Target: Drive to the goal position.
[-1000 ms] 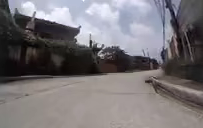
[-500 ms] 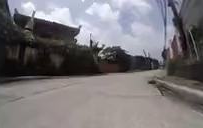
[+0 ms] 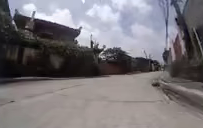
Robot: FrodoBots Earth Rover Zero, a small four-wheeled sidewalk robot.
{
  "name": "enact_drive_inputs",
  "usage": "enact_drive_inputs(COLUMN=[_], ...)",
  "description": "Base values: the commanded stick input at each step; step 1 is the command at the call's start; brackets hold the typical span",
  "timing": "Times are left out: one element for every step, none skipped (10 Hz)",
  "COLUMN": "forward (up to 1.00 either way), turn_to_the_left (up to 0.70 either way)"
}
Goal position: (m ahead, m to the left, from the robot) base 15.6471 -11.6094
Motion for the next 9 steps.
enact_drive_inputs(forward=[0.50, 0.50, 0.50, 0.50, 0.50, 0.50, 0.50, 0.50, 0.50], turn_to_the_left=[-0.36, -0.49, -0.49, -0.49, -0.49, -0.49, -0.49, -0.01, 0.01])
